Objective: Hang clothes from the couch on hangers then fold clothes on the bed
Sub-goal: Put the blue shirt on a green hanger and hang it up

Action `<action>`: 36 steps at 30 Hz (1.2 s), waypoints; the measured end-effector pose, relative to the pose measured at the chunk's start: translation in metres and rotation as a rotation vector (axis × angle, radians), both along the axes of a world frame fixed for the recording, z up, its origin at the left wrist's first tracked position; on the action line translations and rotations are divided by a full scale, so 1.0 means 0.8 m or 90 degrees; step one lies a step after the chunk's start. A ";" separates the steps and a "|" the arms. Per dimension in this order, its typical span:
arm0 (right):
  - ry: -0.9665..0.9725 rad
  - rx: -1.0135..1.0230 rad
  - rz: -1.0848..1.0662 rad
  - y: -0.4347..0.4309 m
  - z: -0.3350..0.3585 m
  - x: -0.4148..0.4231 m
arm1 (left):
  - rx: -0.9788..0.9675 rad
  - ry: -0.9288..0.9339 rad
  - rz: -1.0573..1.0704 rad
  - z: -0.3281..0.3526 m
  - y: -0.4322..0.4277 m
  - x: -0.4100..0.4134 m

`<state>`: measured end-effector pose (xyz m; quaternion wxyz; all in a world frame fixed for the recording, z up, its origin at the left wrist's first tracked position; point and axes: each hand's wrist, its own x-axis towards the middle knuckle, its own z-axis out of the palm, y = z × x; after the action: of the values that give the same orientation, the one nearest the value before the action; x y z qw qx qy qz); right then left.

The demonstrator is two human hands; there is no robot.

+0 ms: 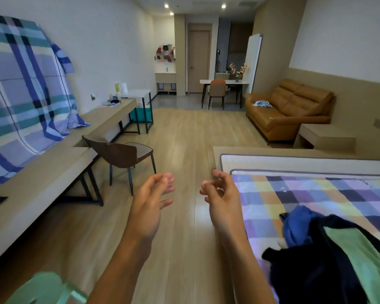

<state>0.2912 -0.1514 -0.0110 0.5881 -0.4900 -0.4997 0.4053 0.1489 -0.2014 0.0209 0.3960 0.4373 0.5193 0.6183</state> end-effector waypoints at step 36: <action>-0.058 -0.078 -0.001 1.195 -0.060 -0.125 | -0.066 0.030 -0.089 -0.036 1.230 -0.115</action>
<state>0.1909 0.8048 -0.0586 0.5340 -0.5437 -0.4995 0.4120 0.0566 0.7827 -0.0081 0.4480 0.4654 0.5281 0.5511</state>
